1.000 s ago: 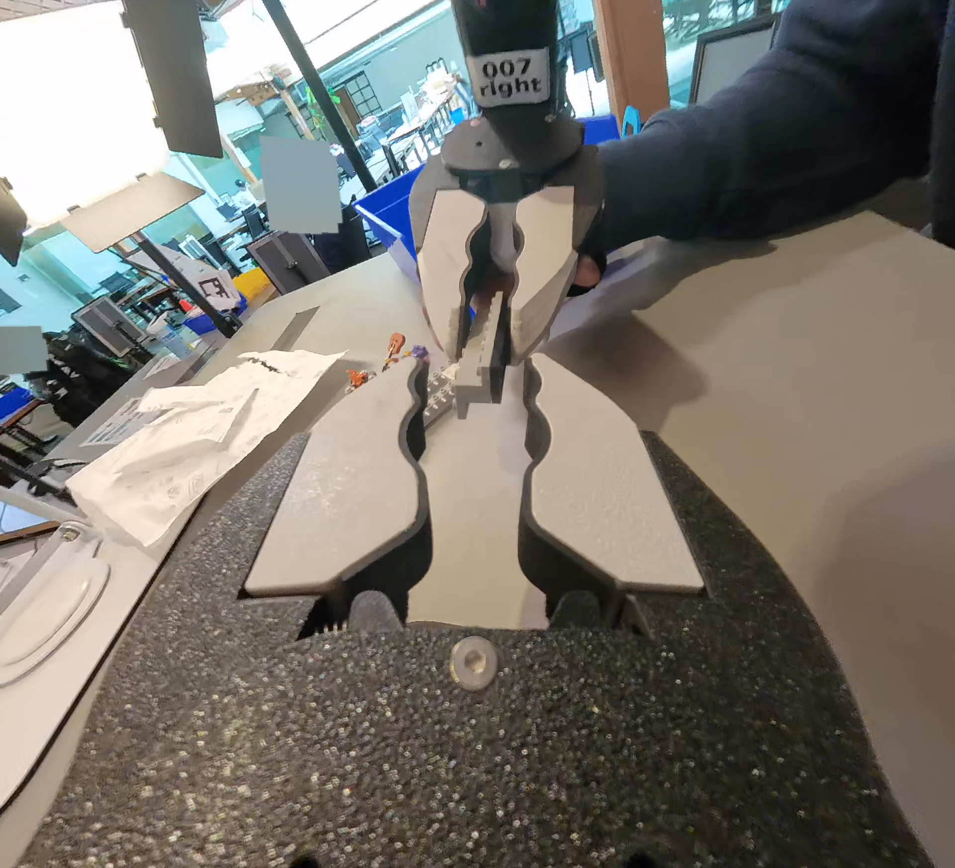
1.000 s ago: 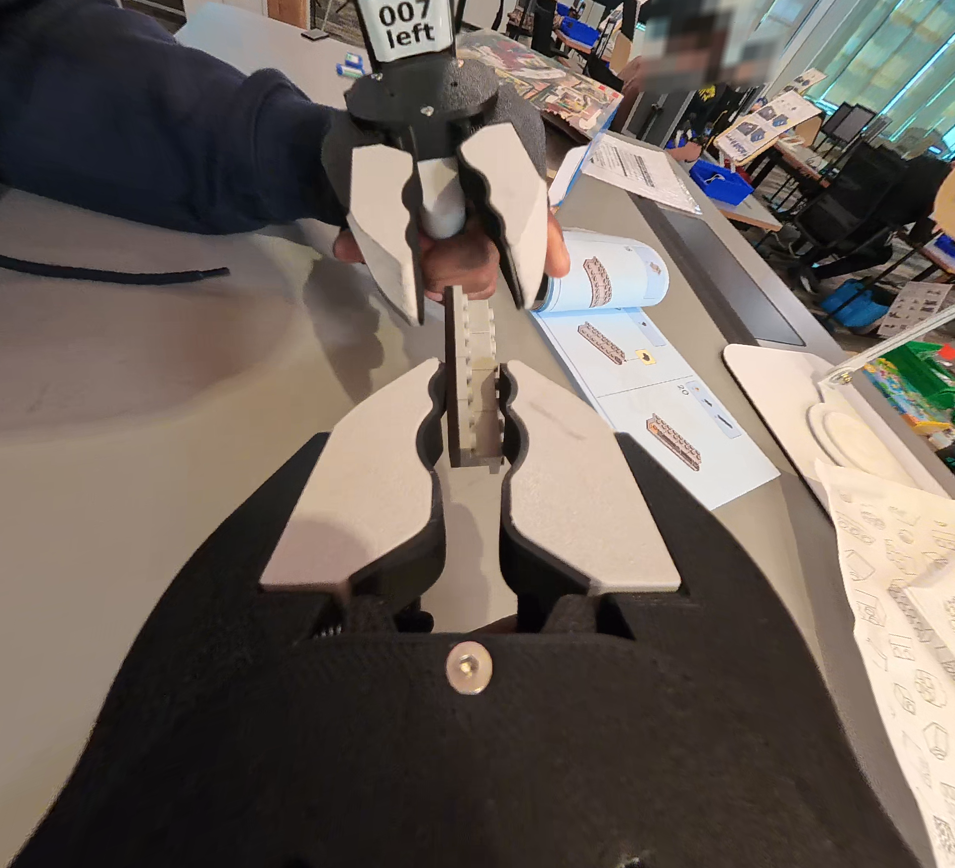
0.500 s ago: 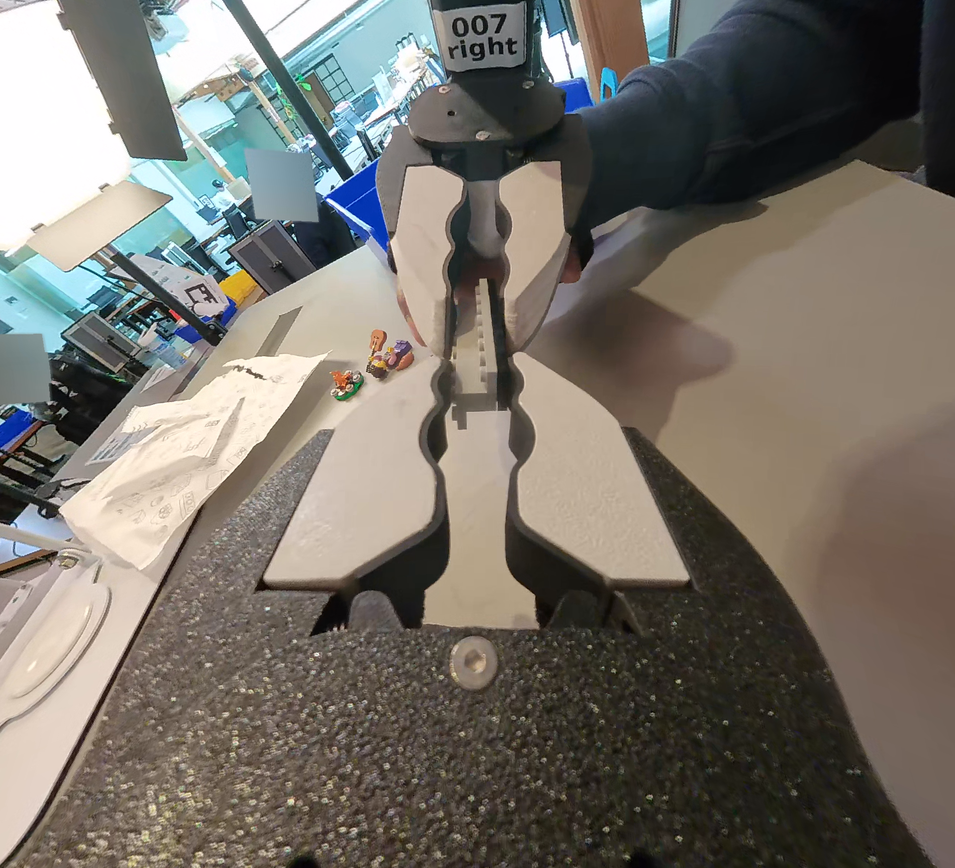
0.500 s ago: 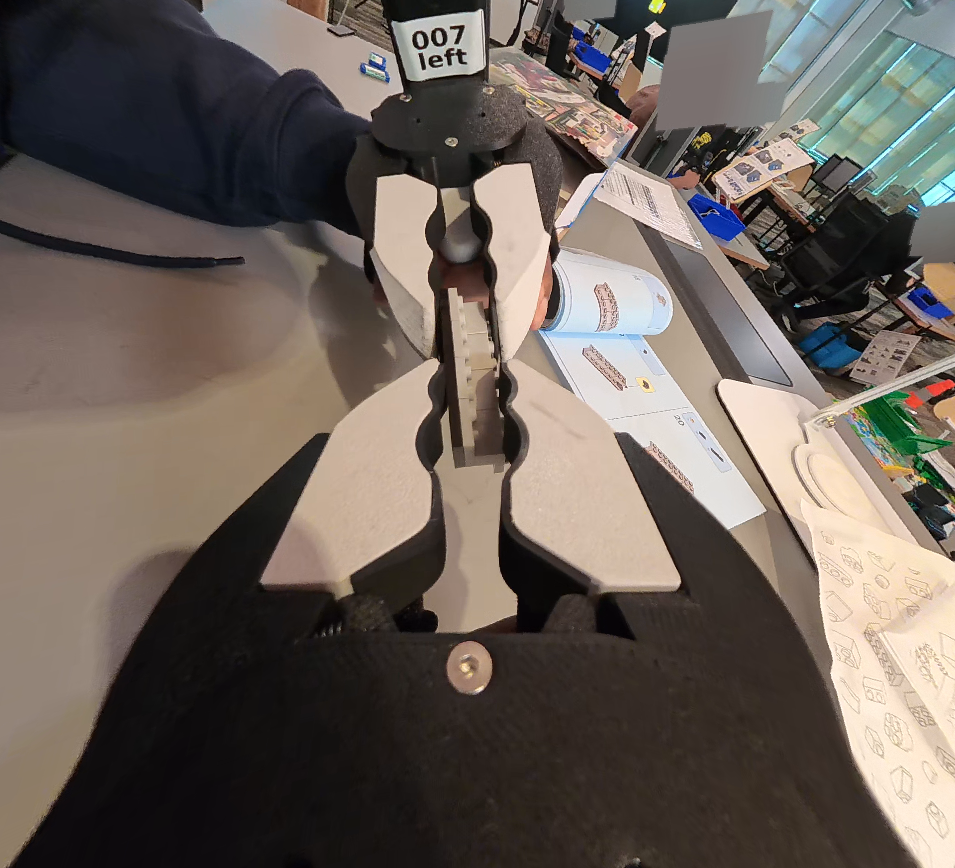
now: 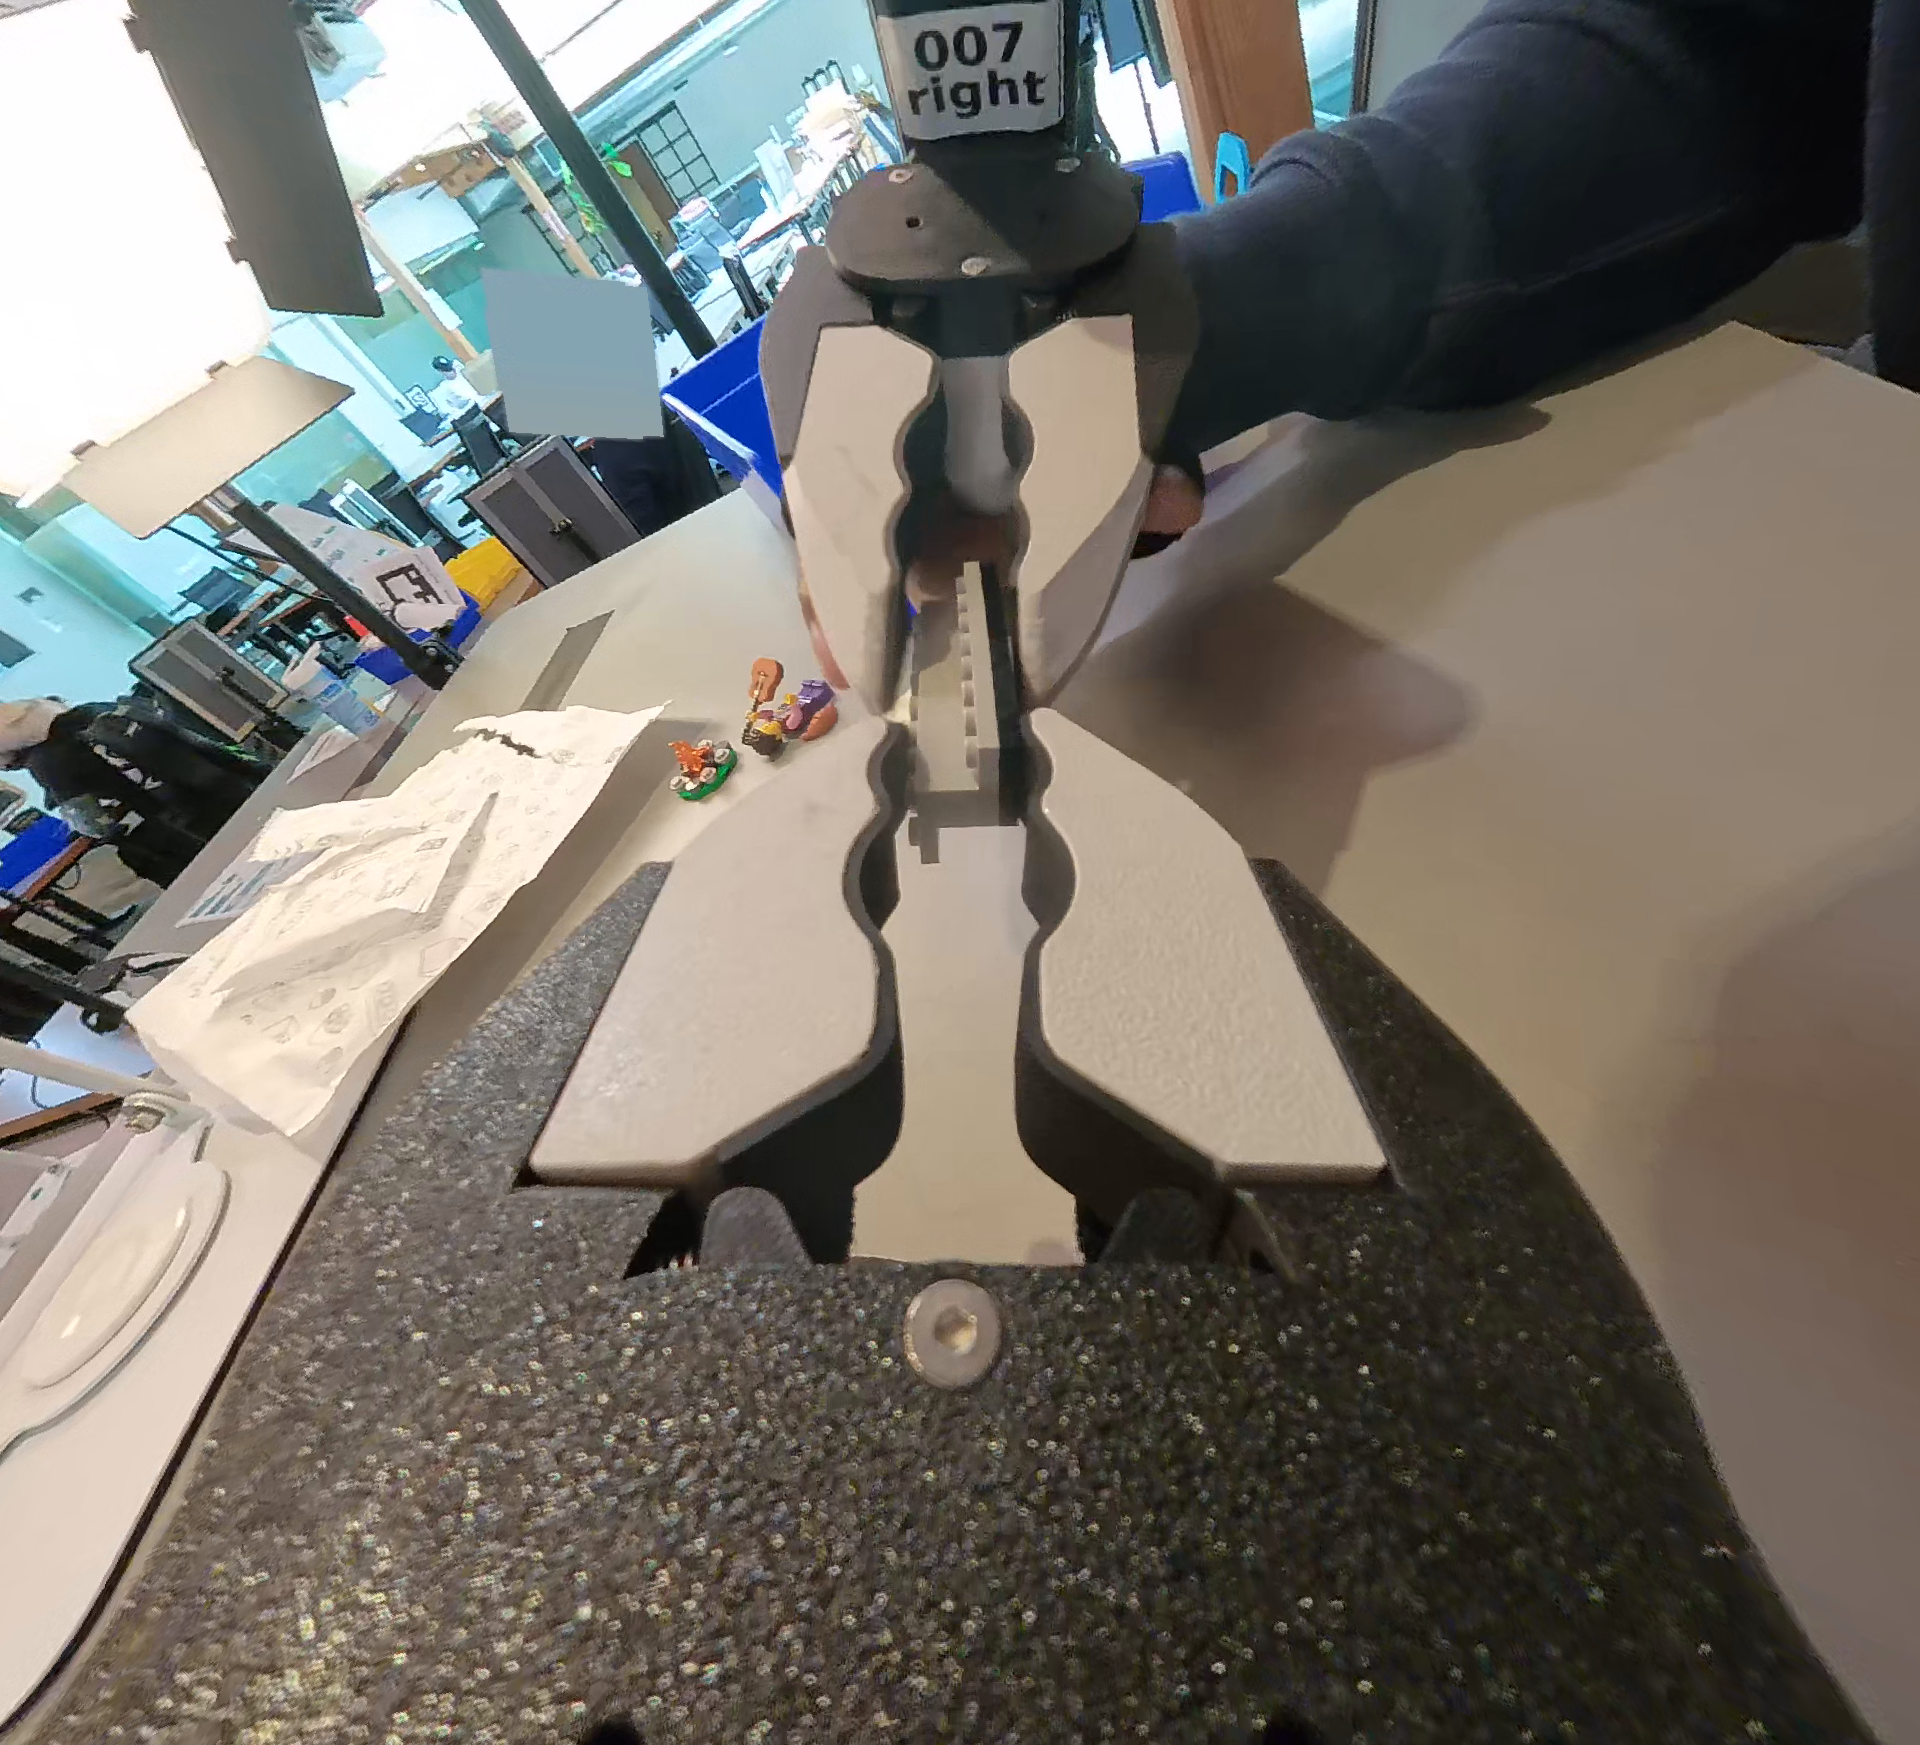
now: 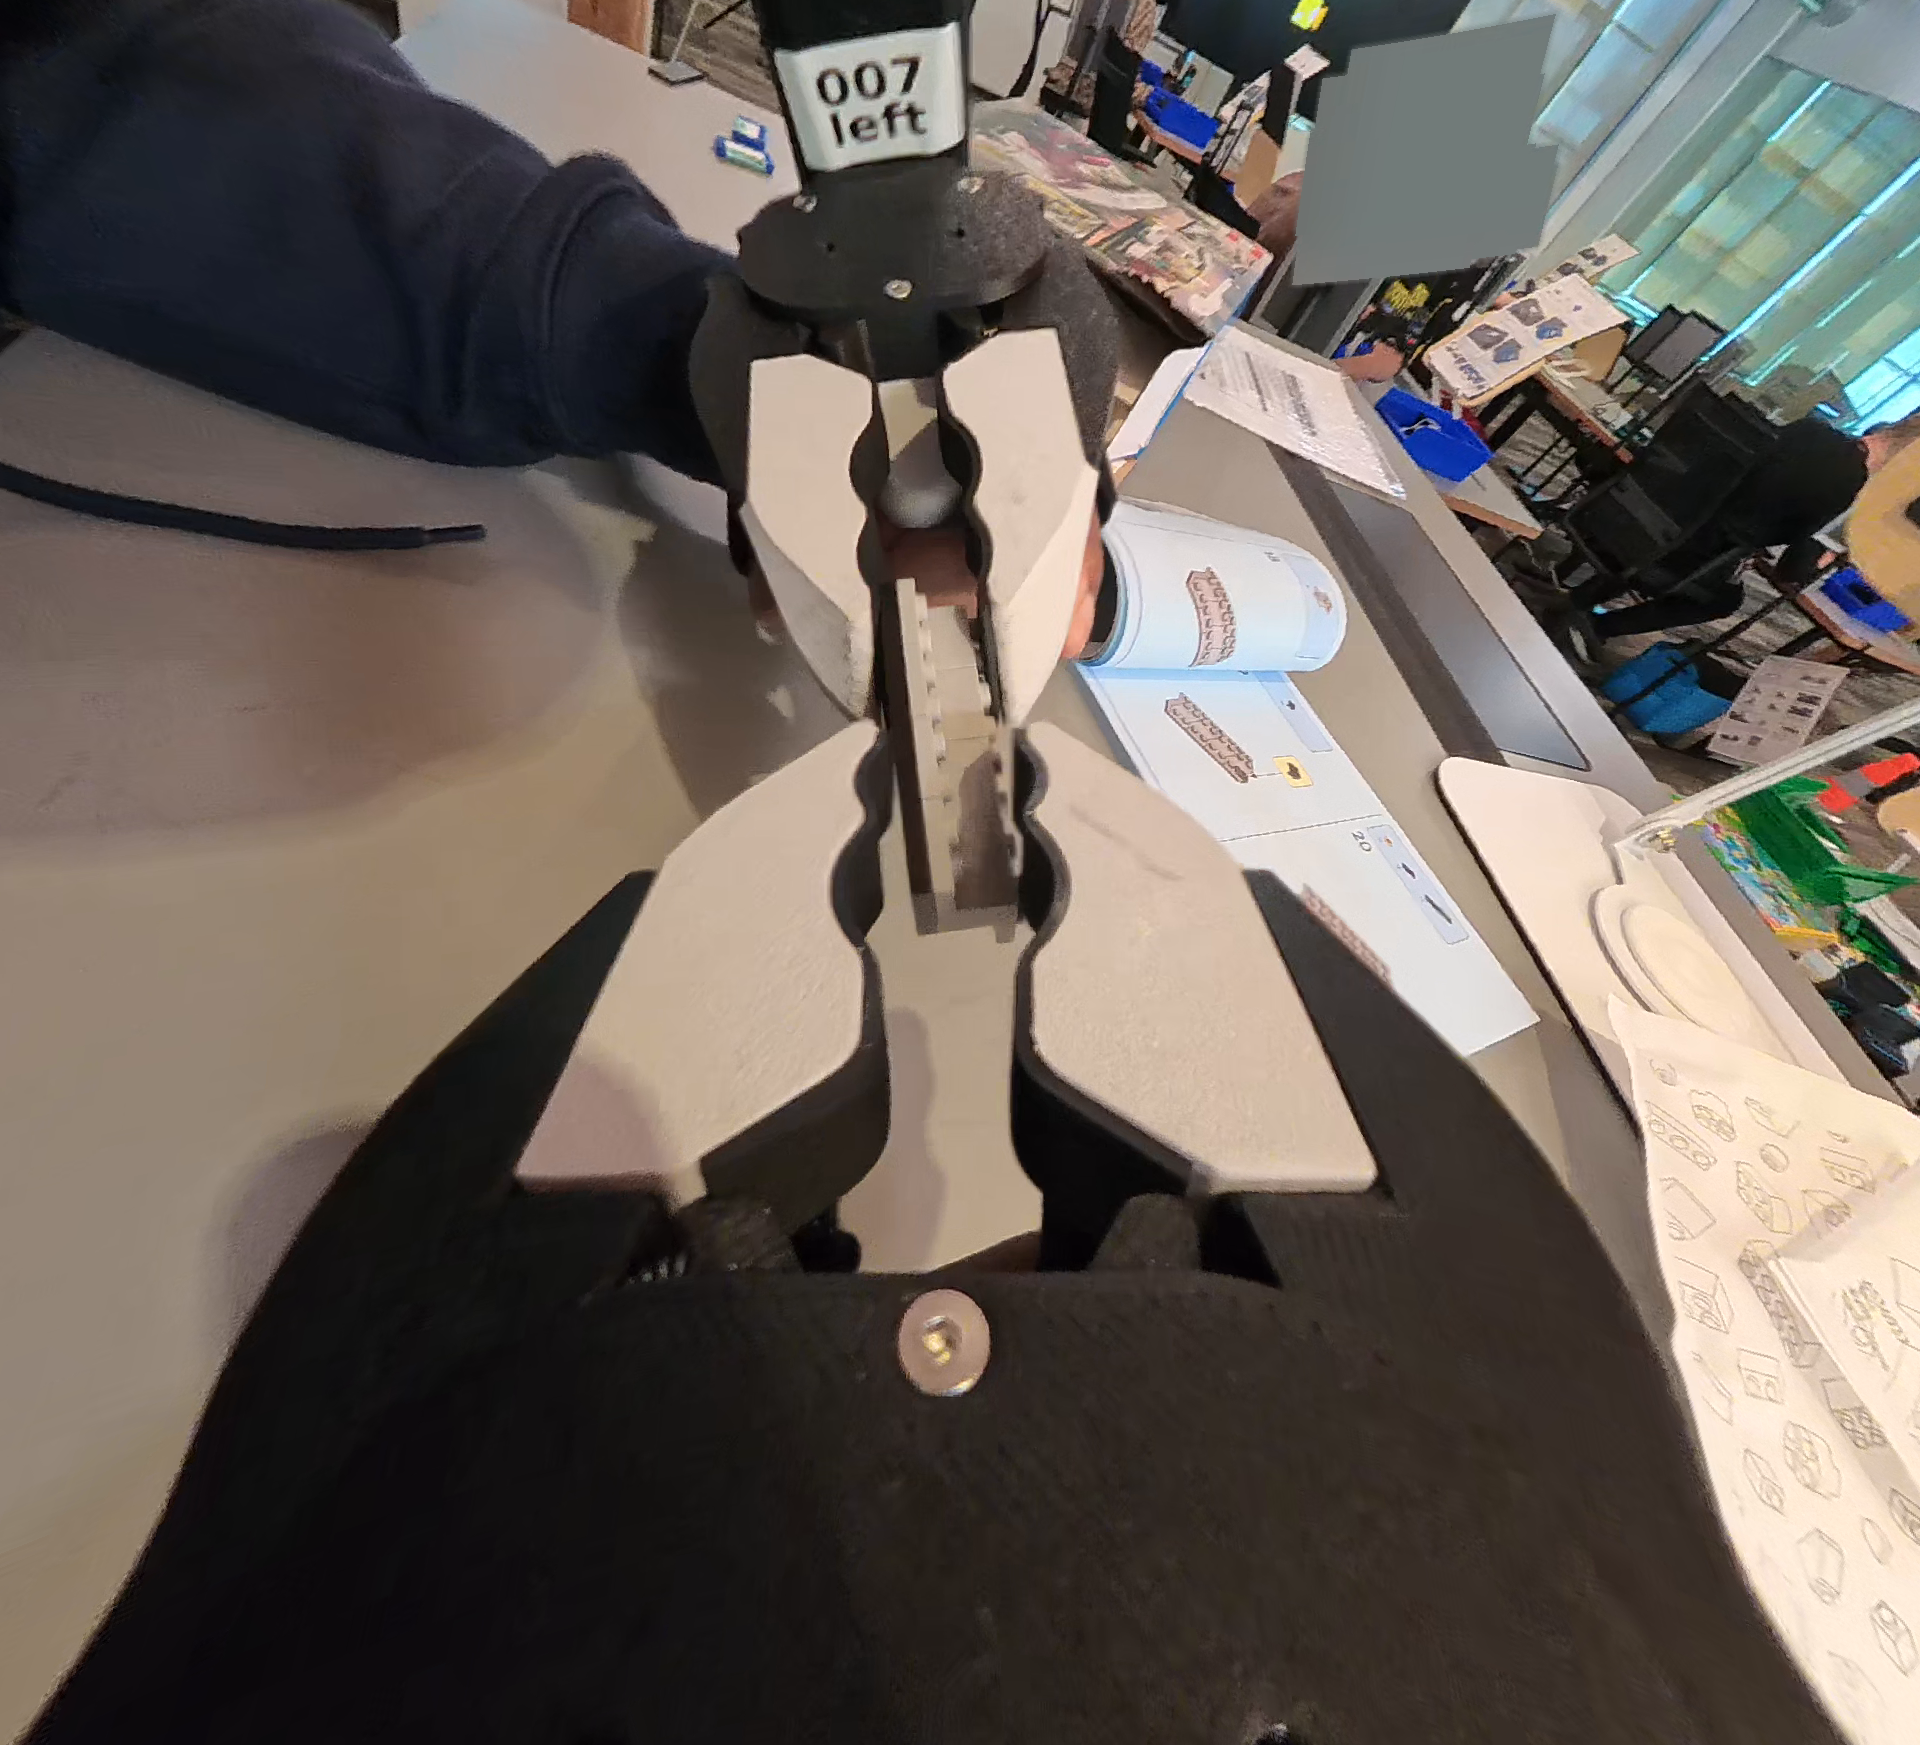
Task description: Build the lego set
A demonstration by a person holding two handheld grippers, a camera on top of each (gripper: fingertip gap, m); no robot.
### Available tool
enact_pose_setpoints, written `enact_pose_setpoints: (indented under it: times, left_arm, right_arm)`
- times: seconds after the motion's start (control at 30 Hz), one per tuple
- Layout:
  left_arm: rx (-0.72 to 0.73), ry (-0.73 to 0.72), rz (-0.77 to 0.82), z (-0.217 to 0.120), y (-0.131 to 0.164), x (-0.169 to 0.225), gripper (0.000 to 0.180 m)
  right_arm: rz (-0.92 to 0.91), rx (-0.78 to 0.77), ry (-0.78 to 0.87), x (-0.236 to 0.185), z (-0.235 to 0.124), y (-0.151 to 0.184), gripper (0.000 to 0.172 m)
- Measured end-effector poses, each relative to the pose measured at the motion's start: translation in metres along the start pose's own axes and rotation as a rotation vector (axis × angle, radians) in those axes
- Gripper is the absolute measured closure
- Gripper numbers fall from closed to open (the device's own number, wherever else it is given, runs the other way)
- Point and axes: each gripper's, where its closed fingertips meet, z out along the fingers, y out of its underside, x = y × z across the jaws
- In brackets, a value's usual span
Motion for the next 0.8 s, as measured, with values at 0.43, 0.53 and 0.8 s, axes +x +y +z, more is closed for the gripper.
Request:
enact_pose_setpoints:
  times: [0.43, 0.53, 0.8]
  left_arm:
    - [0.06, 0.014, -0.018, -0.009, -0.007, -0.002, 0.161]
    - [0.048, 0.014, -0.006, -0.009, -0.006, -0.001, 0.161]
    - [-0.277, -0.052, 0.18, -0.007, 0.043, -0.007, 0.161]
  right_arm:
    - [0.023, 0.026, -0.037, 0.001, -0.007, 0.0, 0.152]
    - [0.012, 0.02, -0.035, 0.001, -0.007, 0.001, 0.152]
    - [-0.007, -0.102, 0.024, 0.006, -0.001, 0.022, 0.14]
